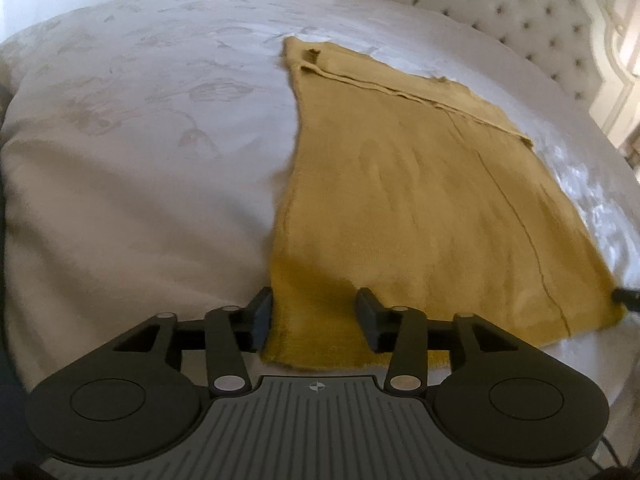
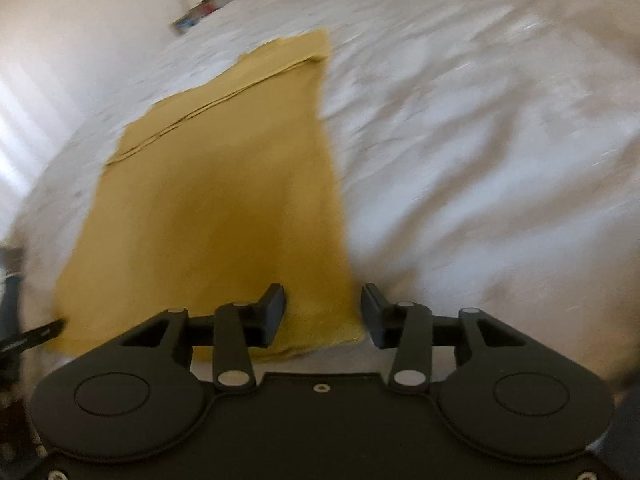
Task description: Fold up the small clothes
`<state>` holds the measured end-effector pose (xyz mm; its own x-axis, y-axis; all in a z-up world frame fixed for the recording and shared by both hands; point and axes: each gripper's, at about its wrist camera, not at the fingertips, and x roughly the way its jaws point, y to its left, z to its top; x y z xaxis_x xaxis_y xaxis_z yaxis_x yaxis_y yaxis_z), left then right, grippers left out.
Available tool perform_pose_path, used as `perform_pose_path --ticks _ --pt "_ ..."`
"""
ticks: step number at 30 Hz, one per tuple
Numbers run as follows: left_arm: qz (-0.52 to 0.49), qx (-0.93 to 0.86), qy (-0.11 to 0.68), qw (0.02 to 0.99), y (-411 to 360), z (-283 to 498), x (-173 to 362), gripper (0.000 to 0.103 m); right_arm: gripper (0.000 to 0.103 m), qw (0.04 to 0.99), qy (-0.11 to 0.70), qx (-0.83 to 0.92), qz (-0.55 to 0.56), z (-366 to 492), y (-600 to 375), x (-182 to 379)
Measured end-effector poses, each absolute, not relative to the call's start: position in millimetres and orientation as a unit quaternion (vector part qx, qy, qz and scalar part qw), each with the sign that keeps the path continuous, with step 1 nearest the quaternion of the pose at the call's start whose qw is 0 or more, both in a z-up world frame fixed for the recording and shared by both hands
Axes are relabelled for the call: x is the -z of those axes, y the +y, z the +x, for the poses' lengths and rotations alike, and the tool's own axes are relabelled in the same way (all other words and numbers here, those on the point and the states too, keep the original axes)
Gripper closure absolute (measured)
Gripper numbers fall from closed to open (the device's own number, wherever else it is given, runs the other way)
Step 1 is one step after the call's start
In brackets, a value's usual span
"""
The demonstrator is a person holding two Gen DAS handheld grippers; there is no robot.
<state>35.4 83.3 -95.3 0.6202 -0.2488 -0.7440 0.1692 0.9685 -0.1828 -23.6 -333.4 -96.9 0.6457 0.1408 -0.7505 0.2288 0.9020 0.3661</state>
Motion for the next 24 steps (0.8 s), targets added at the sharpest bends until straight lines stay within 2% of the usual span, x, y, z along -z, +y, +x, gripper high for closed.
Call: perform_pose_path --ticks 3,8,10,13,14,15,16,17,19,24 --pt "-0.042 0.122 0.418 0.899 80 34 97 0.050 0.049 0.885 0.415 0.039 0.209 -26 -340 92" --pt "-0.024 0.142 0.420 0.896 70 37 99 0.029 0.049 0.876 0.433 0.000 0.213 -23 -334 98" --pt "-0.017 0.146 0.423 0.894 67 39 100 0.026 0.049 0.871 0.443 -0.015 0.212 -19 -329 102" --pt "-0.023 0.147 0.425 0.893 68 40 100 0.028 0.049 0.869 0.443 -0.028 0.218 -18 -329 104" --pt "-0.031 0.147 0.422 0.894 71 40 100 0.037 0.049 0.868 0.443 -0.033 0.224 -18 -329 104" --pt "-0.038 0.144 0.417 0.897 73 38 100 0.047 0.060 0.866 0.443 -0.038 0.229 -17 -330 105" --pt "-0.043 0.138 0.413 0.899 77 37 99 0.072 0.087 0.864 0.444 -0.044 0.234 -15 -330 105" --pt "-0.052 0.136 0.415 0.898 80 38 99 0.089 0.088 0.862 0.444 -0.052 0.239 -15 -330 106" --pt "-0.091 0.142 0.420 0.892 88 41 97 0.095 0.088 0.864 0.438 -0.065 0.240 -16 -327 105" --pt "-0.098 0.154 0.392 0.901 90 38 79 0.096 0.089 0.880 0.381 -0.086 0.271 -19 -331 85"
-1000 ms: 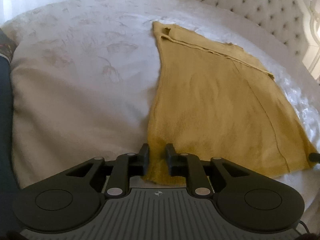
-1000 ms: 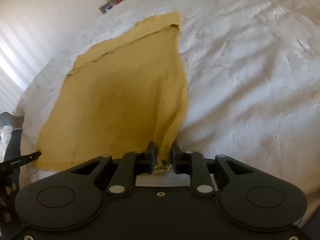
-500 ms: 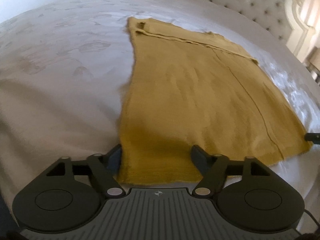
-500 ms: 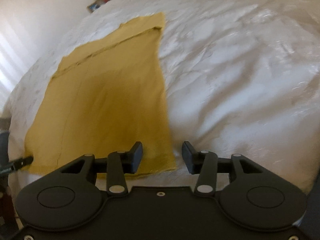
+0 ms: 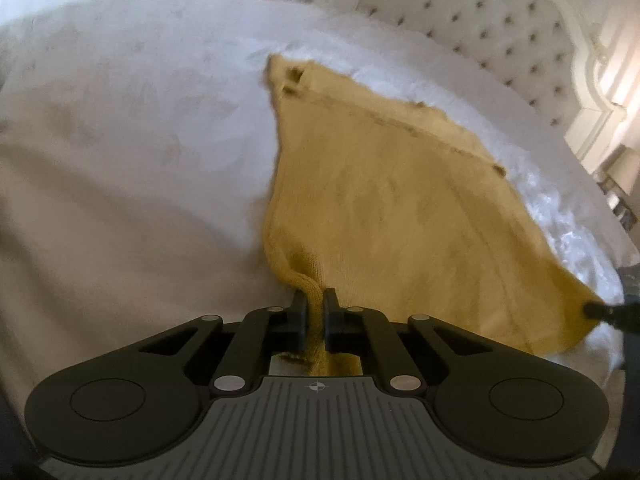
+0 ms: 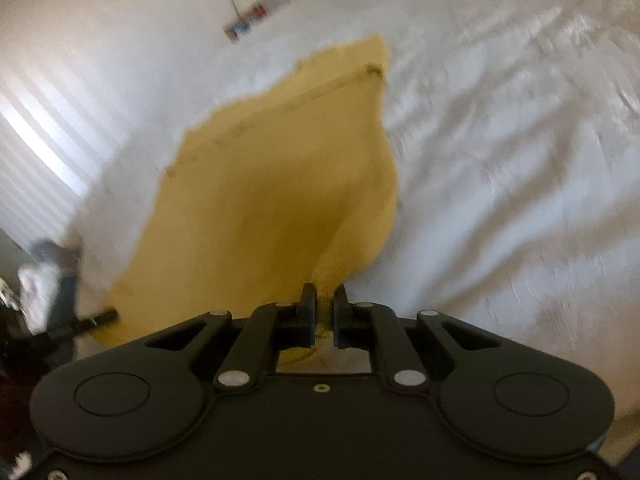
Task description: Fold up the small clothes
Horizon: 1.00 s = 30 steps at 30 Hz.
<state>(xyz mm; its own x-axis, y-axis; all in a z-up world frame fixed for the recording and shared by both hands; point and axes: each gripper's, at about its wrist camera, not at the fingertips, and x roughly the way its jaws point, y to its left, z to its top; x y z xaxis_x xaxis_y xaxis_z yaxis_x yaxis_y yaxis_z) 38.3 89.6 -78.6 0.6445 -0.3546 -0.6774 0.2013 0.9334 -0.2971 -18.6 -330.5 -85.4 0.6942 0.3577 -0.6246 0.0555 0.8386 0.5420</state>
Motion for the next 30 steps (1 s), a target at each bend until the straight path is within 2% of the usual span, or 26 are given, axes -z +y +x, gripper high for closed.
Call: perform_pose_path --ticks 5,16,24,30 --pt "-0.137 0.165 0.353 0.911 95 47 49 0.096 0.089 0.893 0.322 -0.088 0.303 -10 -342 63" --pt "-0.175 0.177 0.289 0.925 87 115 8 0.096 0.089 0.904 0.261 -0.087 0.326 58 -363 37" --pt "-0.176 0.176 0.269 0.930 81 188 -1 0.096 0.089 0.911 0.235 -0.067 0.331 142 -379 36" --pt "-0.192 0.155 0.280 0.928 75 252 11 0.096 0.089 0.915 0.241 -0.056 0.320 216 -379 49"
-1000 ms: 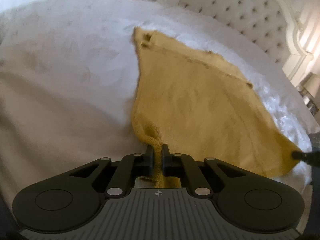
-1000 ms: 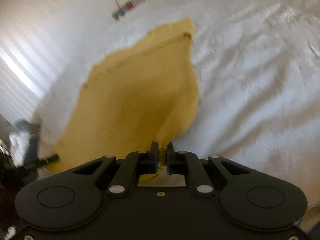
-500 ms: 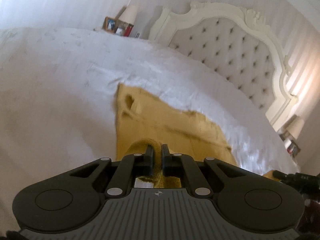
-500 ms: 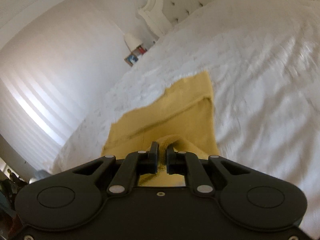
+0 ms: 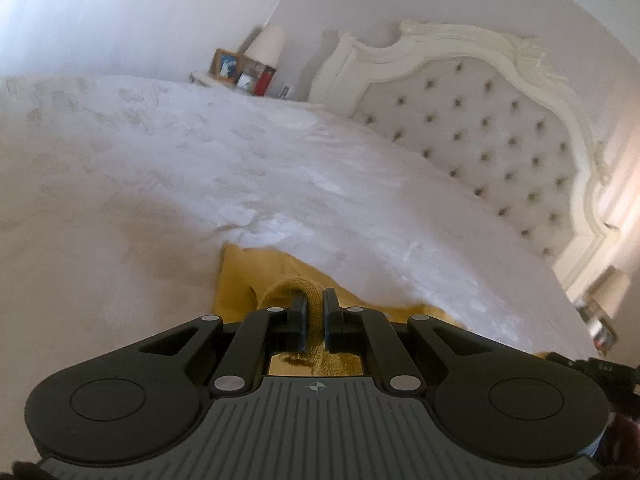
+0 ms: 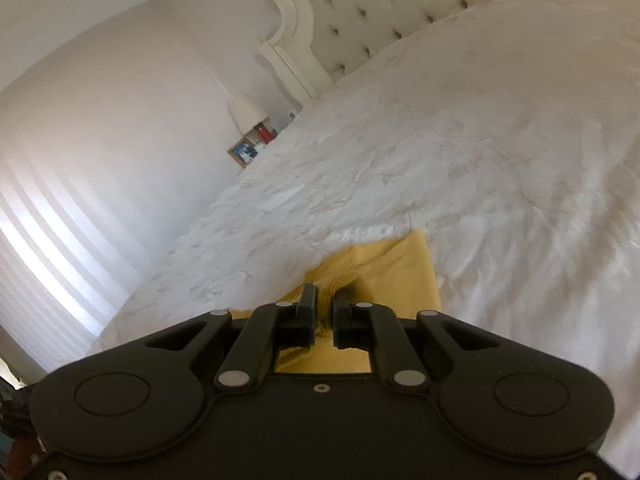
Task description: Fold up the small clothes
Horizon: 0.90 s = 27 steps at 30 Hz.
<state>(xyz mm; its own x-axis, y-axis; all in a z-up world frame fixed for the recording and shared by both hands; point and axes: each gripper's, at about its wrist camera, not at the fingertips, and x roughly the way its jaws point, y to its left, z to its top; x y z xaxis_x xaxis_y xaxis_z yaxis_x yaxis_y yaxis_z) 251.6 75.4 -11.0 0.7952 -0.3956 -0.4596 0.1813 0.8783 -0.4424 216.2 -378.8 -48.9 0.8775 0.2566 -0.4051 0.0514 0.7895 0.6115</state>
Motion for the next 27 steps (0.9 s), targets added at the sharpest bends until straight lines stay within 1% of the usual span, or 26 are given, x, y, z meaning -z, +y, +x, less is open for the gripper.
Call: perform_pose_path --ticks 6,10,11,13,14,15,16,17,18,19,20,21,22,23,24,25,27 --pt "-0.179 0.128 0.300 0.928 67 303 35 0.096 0.089 0.915 0.271 -0.031 0.299 280 -373 79" --pt "-0.164 0.112 0.318 0.927 62 328 53 0.096 0.089 0.915 0.292 -0.010 0.279 306 -371 96" --pt "-0.161 0.108 0.321 0.927 62 333 57 0.094 0.088 0.916 0.295 -0.005 0.273 310 -370 99" --pt "-0.164 0.098 0.323 0.927 65 340 65 0.094 0.078 0.918 0.297 0.008 0.264 315 -371 105" --pt "-0.173 0.099 0.330 0.923 69 344 69 0.093 0.075 0.918 0.294 0.017 0.264 316 -371 107" --pt "-0.181 0.098 0.339 0.918 73 347 71 0.087 0.067 0.919 0.289 0.023 0.266 316 -373 107" --pt "-0.186 0.091 0.345 0.915 76 348 72 0.062 0.053 0.922 0.281 0.033 0.266 313 -375 104" --pt "-0.186 0.082 0.339 0.919 79 344 69 0.037 0.047 0.925 0.272 0.039 0.263 309 -376 102" --pt "-0.184 0.083 0.326 0.923 81 339 66 0.031 0.038 0.929 0.264 0.043 0.256 306 -377 97" --pt "-0.175 0.086 0.312 0.930 81 330 60 0.027 0.037 0.935 0.254 0.044 0.244 300 -374 91" --pt "-0.162 0.088 0.304 0.935 79 323 54 0.026 0.037 0.941 0.247 0.040 0.229 294 -371 85" --pt "-0.144 0.094 0.298 0.939 75 314 49 0.024 0.032 0.945 0.244 0.037 0.214 289 -366 80" --pt "-0.127 0.103 0.298 0.940 70 309 44 0.020 0.020 0.949 0.246 0.029 0.195 284 -359 75" --pt "-0.108 0.112 0.302 0.941 63 301 40 0.016 0.016 0.950 0.250 0.019 0.183 282 -351 72" --pt "-0.084 0.120 0.311 0.939 55 294 38 0.015 0.007 0.951 0.257 0.001 0.171 278 -343 70" --pt "-0.065 0.126 0.317 0.938 47 289 36 0.014 0.003 0.951 0.266 -0.011 0.159 275 -333 69" --pt "-0.031 0.147 0.326 0.933 29 279 36 0.013 0.003 0.949 0.286 -0.029 0.132 274 -315 70"
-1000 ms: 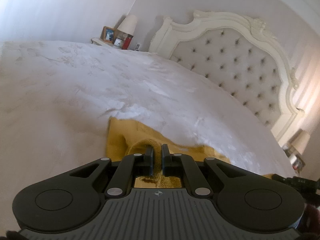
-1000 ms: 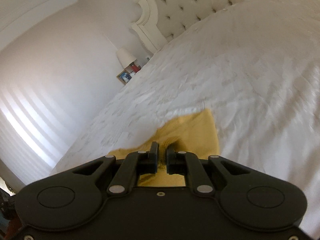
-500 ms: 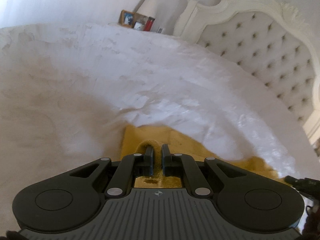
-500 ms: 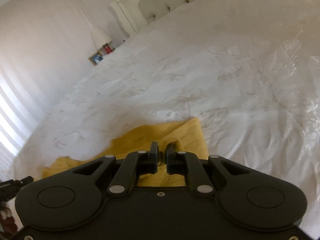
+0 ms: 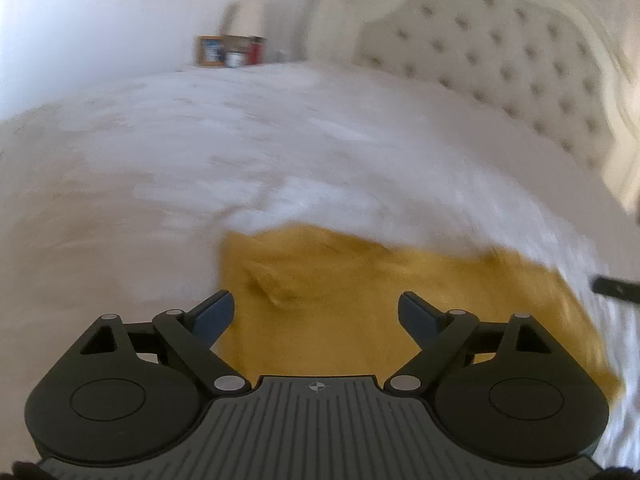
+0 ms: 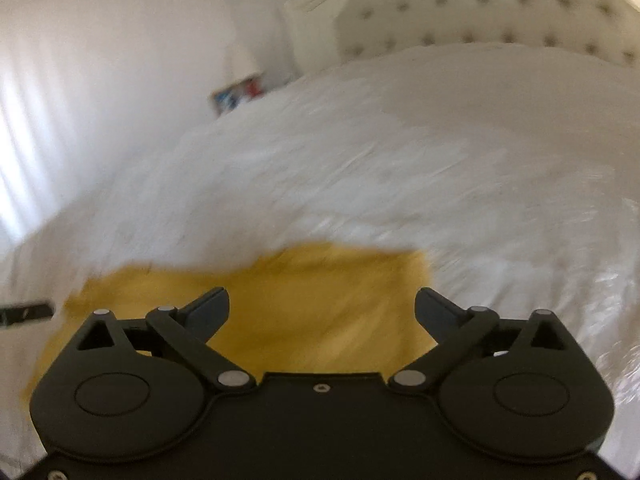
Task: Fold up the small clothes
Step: 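Lay the hem over the collar and open both grippers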
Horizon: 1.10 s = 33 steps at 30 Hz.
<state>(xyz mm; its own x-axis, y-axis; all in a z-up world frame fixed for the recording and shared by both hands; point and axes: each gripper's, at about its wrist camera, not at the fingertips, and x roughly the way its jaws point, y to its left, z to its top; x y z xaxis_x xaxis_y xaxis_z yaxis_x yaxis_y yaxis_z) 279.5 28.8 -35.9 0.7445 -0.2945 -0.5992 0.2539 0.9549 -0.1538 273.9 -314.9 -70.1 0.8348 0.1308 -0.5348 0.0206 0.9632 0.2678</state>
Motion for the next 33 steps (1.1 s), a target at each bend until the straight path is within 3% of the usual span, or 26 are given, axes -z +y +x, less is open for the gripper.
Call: perform_pose_path --ticks 12,16,20,27,33 --pt "0.030 0.111 0.396 0.911 5 336 70 0.013 0.002 0.921 0.383 -0.063 0.023 321 -254 103" --pt "0.021 0.081 0.411 0.908 24 357 78 0.000 0.001 0.917 0.394 -0.038 0.048 341 -268 110" --pt "0.008 0.069 0.419 0.905 31 362 74 0.001 0.001 0.914 0.399 -0.013 0.069 351 -284 110" --pt "0.015 0.133 0.383 0.914 6 296 38 0.001 0.001 0.925 0.371 -0.027 0.076 307 -279 87" --pt "0.068 0.179 0.400 0.896 -31 223 52 0.001 0.001 0.924 0.376 -0.053 0.034 252 -253 93"
